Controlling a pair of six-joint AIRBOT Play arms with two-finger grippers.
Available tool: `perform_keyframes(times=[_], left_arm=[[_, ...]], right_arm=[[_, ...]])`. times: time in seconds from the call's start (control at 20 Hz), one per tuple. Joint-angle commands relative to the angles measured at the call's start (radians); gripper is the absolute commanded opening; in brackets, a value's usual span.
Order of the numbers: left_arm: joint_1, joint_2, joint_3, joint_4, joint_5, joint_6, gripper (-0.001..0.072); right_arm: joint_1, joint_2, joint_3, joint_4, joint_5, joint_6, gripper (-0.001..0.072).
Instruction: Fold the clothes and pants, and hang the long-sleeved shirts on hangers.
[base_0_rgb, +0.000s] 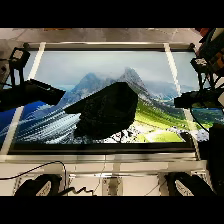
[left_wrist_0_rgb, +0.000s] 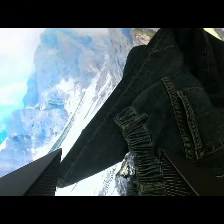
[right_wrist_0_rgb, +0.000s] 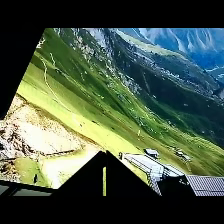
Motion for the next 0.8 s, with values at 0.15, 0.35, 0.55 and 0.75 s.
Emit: perform_keyframes(times=[0.15, 0.35, 0.55, 0.75], left_arm=[[0.001, 0.001, 0.001, 0.0, 0.0, 0.0, 0.0692], [0.001, 0.001, 0.001, 0.0, 0.0, 0.0, 0.0691], [0.001, 0.001, 0.001, 0.001, 0.0, 0.0, 0.0692], [0.001, 0.001, 0.001, -0.003, 0.002, 0.0, 0.0692]], right_arm=[[0.001, 0.0, 0.0, 0.032, -0.126, 0.029, 0.0043], [0.017, -0.04, -0.007, 0.352, -0.167, 0.01, 0.0043], [0.263, -0.21, -0.016, 0.478, -0.184, -0.105, 0.0043], [0.557, -0.425, -0.015, 0.444, -0.345, -0.106, 0.0057]])
